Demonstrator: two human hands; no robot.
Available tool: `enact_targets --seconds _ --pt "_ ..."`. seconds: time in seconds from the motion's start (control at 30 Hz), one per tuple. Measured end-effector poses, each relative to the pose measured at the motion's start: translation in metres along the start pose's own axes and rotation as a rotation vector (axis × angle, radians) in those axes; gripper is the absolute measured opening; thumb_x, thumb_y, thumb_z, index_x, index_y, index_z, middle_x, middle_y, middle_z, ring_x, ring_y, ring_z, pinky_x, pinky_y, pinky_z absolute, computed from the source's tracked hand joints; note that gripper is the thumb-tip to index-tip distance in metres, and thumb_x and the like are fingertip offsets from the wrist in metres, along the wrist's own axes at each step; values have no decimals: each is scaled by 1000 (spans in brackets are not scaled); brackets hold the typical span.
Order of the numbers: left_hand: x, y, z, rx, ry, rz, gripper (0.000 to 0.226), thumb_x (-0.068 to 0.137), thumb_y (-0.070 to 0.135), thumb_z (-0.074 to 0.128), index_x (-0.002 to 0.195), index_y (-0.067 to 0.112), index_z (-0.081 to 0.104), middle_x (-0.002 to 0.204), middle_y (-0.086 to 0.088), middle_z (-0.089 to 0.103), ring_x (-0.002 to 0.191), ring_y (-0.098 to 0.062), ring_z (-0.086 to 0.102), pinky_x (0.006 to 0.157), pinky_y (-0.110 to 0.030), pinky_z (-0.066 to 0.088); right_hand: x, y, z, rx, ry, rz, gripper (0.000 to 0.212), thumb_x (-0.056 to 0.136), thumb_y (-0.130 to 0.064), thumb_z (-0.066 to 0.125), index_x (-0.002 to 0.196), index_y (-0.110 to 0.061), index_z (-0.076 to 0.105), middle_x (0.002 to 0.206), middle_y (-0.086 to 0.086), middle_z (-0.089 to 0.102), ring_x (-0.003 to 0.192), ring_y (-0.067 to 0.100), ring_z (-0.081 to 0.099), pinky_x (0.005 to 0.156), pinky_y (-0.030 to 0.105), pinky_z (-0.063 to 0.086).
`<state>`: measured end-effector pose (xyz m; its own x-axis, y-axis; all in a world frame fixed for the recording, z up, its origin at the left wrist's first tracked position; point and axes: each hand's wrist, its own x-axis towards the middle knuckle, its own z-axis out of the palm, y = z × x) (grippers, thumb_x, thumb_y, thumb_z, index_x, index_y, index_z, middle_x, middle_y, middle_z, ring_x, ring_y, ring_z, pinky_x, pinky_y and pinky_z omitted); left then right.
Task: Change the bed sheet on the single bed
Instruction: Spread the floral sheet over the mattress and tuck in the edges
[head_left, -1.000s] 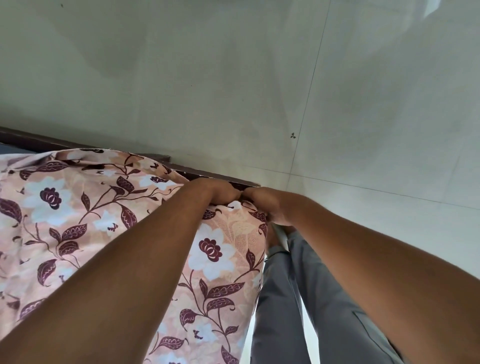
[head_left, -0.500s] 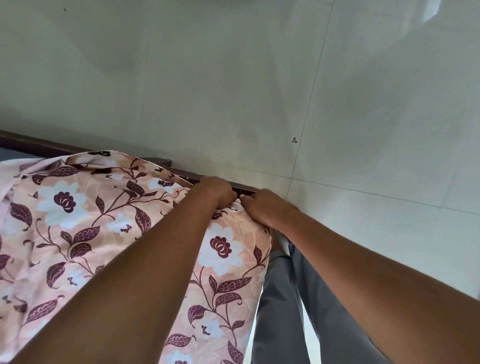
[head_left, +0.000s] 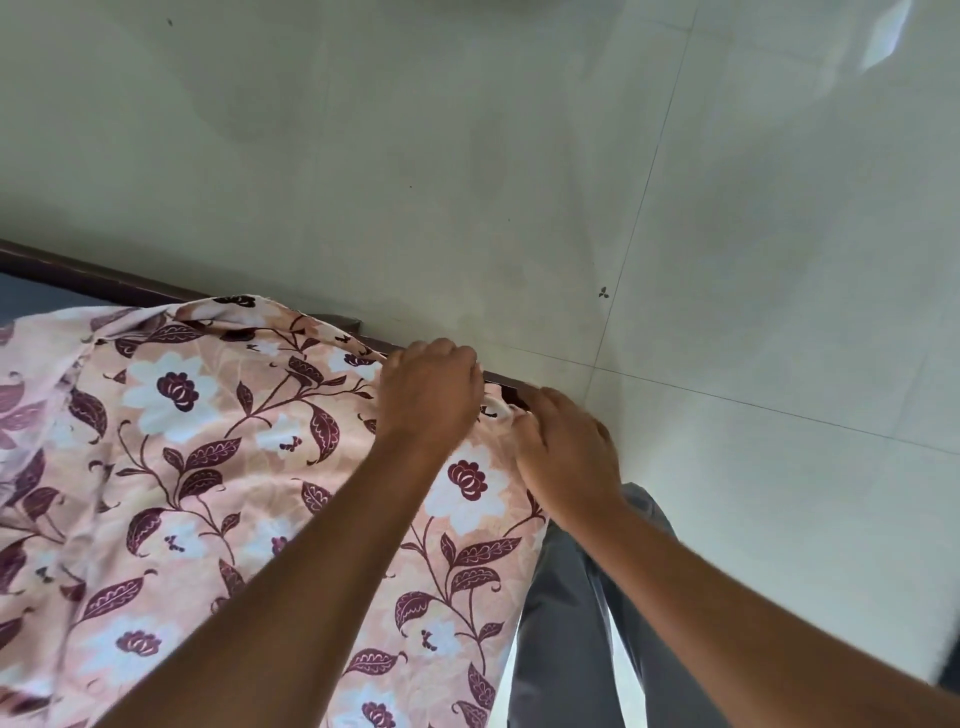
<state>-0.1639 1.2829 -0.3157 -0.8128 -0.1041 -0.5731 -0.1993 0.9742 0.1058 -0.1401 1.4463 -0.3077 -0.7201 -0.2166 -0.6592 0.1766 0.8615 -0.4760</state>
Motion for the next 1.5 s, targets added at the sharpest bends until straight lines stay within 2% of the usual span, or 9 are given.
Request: enact_targets --seconds 0.13,0.33,0.53,0.7,0.8,0.97,1.17,1.37,1.5 --pt "-68 -7 7 -72 223 -109 32 100 37 41 111 23 69 121 3 66 120 -22 54 106 -46 35 -22 -15 28 -132 -24 -168 58 103 -45 19 135 -21 60 137 2 62 131 17 51 110 43 40" --pt "-67 -17 43 -104 159 -145 45 101 43 30 122 27 66 135 2 61 140 -24 39 118 -48 18 5 -6 38 -242 91 -227 44 105 -37 30 109 -17 69 99 2 73 92 22 67 83 40 52" --pt "-62 -17 43 -132 111 -147 50 100 49 24 129 32 61 149 3 48 147 -25 26 121 -47 11 11 -5 43 -347 48 -229 54 105 -43 16 108 -18 64 95 4 71 87 26 66 78 41 53" --pt "-84 -24 29 -171 79 -84 62 103 57 22 157 24 27 168 -4 11 155 -27 -2 125 -45 0 1 -23 17 -484 -129 -148 54 103 -53 17 137 -25 48 131 9 58 121 35 56 95 51 49" --pt "-133 -22 33 -207 162 -122 69 102 56 24 159 18 19 167 -9 11 155 -31 5 125 -49 14 -23 -36 -4 -708 -76 -252 60 104 -56 22 152 -23 35 158 17 34 146 37 31 111 55 35" --pt "-234 -22 70 -339 106 -356 71 99 53 45 157 16 27 166 -11 19 153 -35 16 118 -54 29 -79 -60 -9 -906 -71 -550 62 102 -50 40 153 -15 38 161 24 29 149 40 29 116 52 33" --pt "-353 -16 117 -521 83 -636 84 93 64 14 155 12 34 164 -14 24 150 -39 24 117 -57 27 -173 -85 29 -1048 -263 -822 65 102 -50 44 156 -16 33 165 22 21 152 39 23 118 51 32" --pt "-474 14 157 -686 111 -880 83 97 66 16 161 14 4 167 -11 -7 154 -34 -5 123 -49 8 -272 -92 73 -1204 -401 -1077 69 101 -52 45 159 -20 24 168 18 11 154 36 14 119 51 28" --pt "-550 41 180 -812 168 -1002 81 101 60 30 160 15 0 168 -9 -9 155 -31 -8 125 -47 6 -337 -82 106 -1257 -455 -1154 65 102 -50 42 158 -21 26 168 17 13 154 36 14 120 48 28"
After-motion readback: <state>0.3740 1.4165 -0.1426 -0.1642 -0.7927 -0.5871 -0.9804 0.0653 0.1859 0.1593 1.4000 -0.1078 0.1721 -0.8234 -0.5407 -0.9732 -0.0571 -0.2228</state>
